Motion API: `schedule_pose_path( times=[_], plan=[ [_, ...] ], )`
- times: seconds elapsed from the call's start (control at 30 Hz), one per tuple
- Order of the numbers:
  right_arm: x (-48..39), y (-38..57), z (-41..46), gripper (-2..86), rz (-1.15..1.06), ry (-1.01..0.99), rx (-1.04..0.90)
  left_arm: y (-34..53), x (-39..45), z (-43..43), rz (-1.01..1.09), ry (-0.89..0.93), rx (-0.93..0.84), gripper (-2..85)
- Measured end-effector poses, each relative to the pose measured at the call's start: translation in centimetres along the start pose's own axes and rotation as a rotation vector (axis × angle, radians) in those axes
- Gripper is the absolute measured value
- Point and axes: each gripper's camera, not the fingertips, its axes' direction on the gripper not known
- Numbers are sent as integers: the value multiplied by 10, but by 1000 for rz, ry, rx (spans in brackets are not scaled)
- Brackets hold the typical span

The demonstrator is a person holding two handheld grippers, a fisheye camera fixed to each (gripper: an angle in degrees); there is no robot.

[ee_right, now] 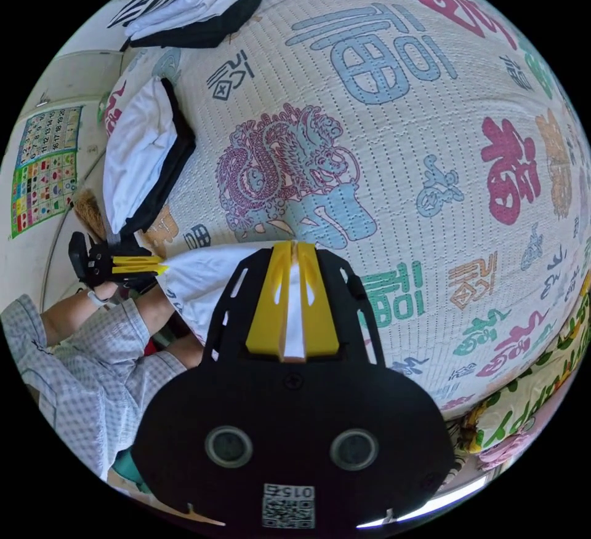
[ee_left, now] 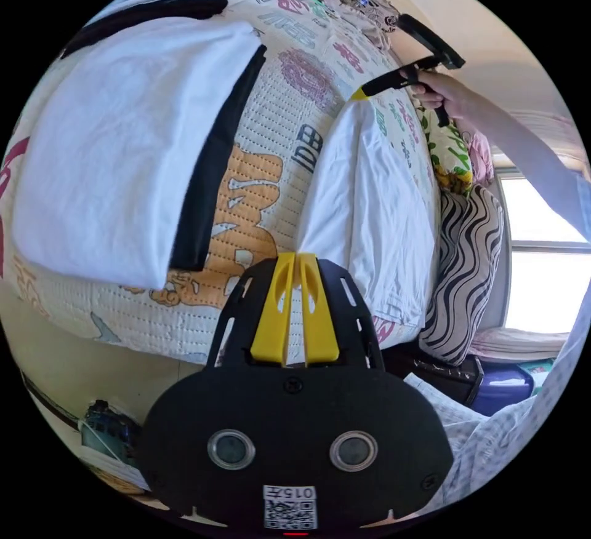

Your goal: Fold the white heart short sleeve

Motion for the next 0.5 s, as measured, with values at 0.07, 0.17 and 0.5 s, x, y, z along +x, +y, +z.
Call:
schedule_pose_path(
  times=[0.07, 0.17, 0.5],
  plan=[
    [2, 23, -15, 3, -2, -30, 51, 14, 12, -9, 29, 17, 47, -5],
    [6, 69, -38, 0, -15, -88, 146, 32, 50, -17, 136, 10, 64, -6],
    [43, 318, -75, -4, 76, -232, 386, 119, 227, 54, 411, 87, 39, -7]
  ],
)
